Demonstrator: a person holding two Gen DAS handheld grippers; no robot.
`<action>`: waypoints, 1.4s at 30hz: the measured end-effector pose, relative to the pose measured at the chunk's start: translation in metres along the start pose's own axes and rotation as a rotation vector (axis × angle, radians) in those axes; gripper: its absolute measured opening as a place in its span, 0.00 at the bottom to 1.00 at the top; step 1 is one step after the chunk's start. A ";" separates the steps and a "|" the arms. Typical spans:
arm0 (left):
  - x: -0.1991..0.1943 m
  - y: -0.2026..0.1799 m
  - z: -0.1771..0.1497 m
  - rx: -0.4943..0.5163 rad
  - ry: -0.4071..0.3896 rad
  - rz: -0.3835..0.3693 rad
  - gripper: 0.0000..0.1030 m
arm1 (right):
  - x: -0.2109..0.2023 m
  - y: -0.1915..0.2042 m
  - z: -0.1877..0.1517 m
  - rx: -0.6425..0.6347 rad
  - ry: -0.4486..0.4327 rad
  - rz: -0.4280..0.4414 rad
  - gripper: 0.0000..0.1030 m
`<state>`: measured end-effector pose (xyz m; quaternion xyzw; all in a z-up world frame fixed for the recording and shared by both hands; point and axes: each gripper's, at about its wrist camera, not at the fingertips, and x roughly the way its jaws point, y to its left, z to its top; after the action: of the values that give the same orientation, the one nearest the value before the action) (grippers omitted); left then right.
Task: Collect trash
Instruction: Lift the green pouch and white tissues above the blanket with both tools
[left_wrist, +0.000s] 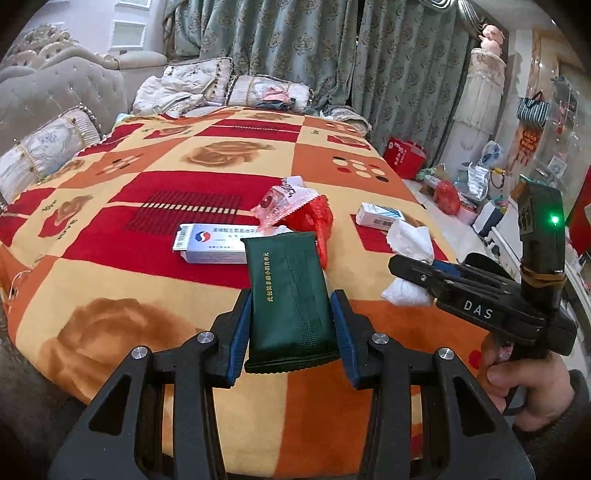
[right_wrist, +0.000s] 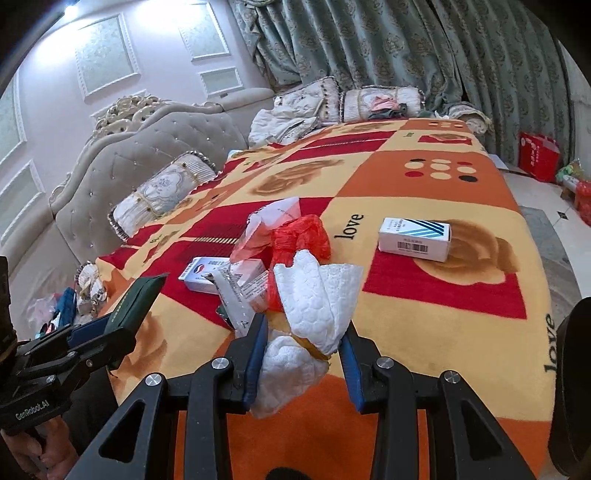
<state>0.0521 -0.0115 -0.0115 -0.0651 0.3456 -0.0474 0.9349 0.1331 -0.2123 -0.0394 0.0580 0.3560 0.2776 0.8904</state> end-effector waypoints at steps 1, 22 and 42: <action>0.000 -0.002 0.000 0.002 0.001 -0.001 0.39 | -0.001 0.000 0.000 0.000 -0.001 0.001 0.35; 0.004 -0.016 -0.005 0.033 0.018 -0.024 0.39 | -0.006 -0.005 0.001 0.013 -0.012 0.029 0.35; 0.019 -0.044 0.002 0.087 0.039 -0.046 0.39 | -0.022 -0.031 0.005 0.077 -0.056 -0.008 0.35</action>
<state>0.0659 -0.0568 -0.0153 -0.0311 0.3599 -0.0852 0.9286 0.1371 -0.2495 -0.0314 0.0985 0.3418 0.2585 0.8981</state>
